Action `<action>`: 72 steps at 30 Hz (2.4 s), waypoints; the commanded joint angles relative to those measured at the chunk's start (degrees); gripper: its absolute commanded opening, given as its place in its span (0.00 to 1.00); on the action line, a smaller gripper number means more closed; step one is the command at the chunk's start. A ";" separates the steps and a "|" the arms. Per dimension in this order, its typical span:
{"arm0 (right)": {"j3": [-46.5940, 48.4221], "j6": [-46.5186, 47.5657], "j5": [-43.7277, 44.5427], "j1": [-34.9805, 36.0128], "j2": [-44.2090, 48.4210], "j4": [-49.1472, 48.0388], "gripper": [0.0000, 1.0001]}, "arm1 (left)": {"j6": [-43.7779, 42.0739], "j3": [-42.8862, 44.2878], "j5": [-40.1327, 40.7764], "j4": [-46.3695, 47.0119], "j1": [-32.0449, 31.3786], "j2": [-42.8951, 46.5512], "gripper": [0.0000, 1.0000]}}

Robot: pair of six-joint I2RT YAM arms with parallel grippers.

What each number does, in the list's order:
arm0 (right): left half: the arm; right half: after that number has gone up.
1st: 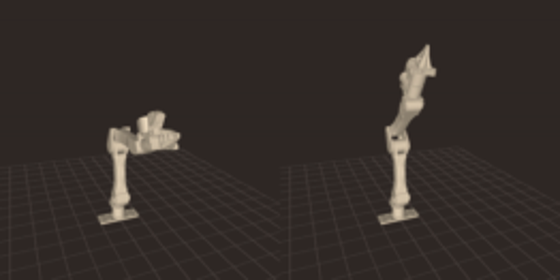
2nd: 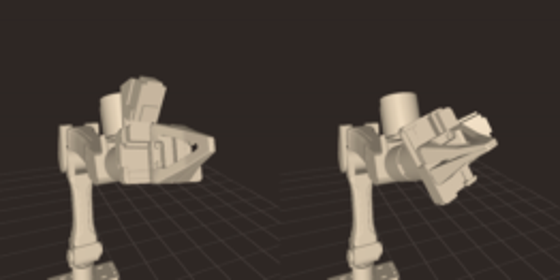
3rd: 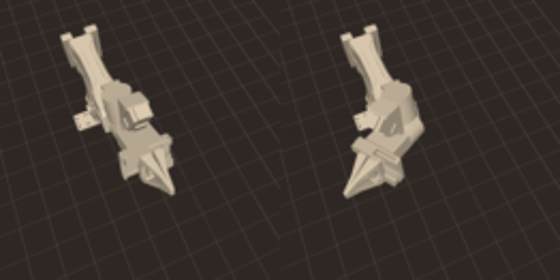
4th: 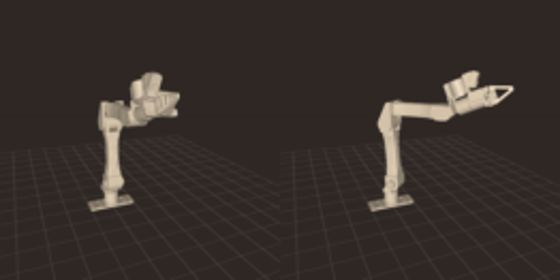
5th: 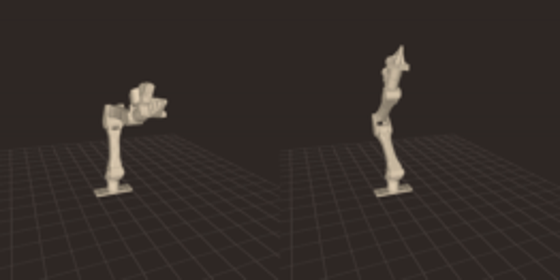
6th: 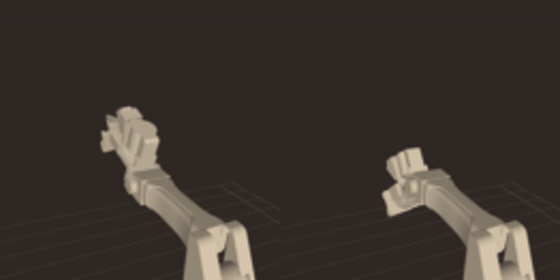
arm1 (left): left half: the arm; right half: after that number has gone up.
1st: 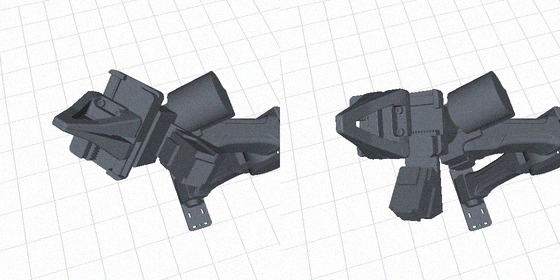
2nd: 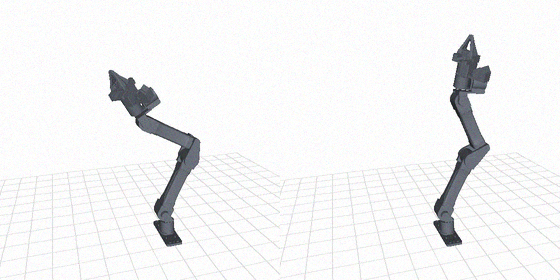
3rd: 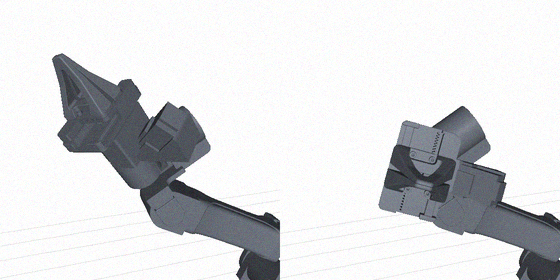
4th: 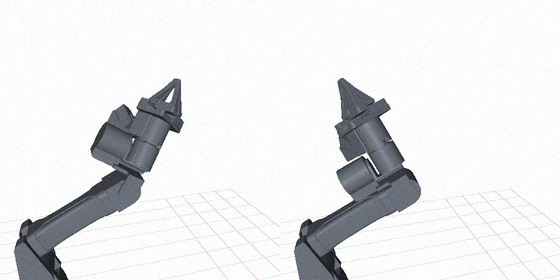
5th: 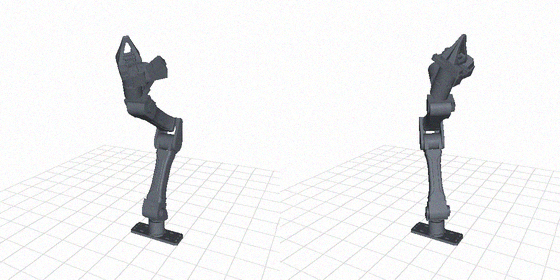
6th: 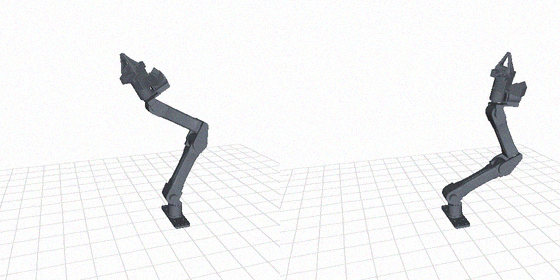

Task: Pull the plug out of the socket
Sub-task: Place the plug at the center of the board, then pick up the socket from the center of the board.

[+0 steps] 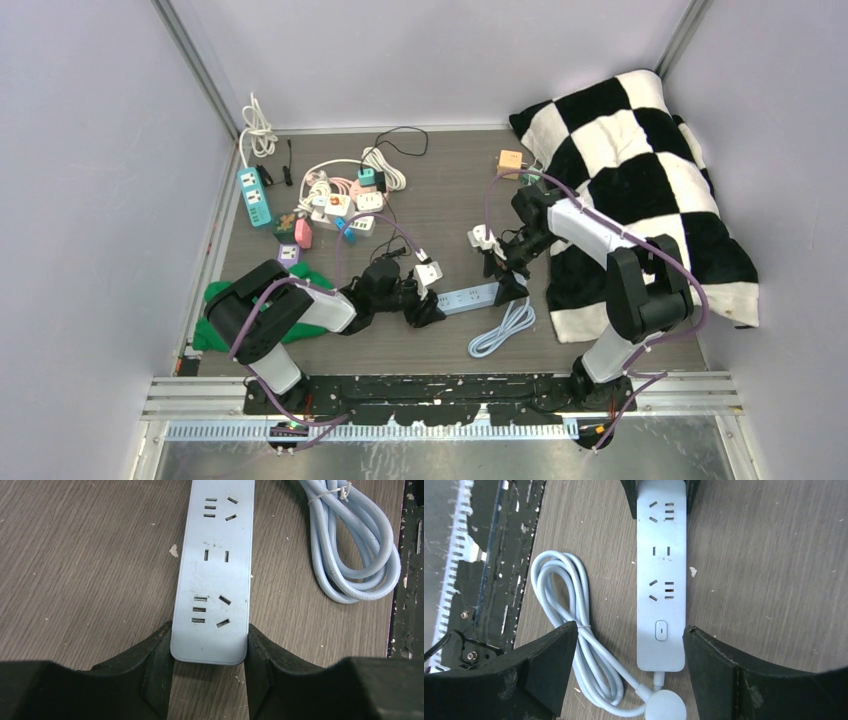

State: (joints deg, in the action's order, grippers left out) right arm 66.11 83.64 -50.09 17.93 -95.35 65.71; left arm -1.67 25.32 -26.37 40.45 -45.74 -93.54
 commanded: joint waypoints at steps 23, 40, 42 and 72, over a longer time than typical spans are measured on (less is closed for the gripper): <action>-8.29 -15.05 16.83 12.20 1.12 -23.36 0.73 | 1.41 1.18 1.45 1.43 0.47 1.83 0.01; -9.59 -15.08 20.11 14.29 0.91 -25.17 0.50 | 1.40 1.13 1.98 1.76 0.47 2.14 0.01; -9.52 -15.17 20.11 14.30 0.80 -25.12 0.44 | 1.41 1.05 2.19 1.79 0.47 2.30 0.02; -1.32 -27.75 13.56 5.24 1.28 -23.00 0.01 | 3.29 1.19 15.76 -18.09 0.47 25.94 1.00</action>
State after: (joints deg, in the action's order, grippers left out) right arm 60.07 59.81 -33.41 25.89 -95.33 41.89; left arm 2.48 23.99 -14.83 31.38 -45.63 -73.12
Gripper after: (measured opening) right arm 0.528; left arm 0.996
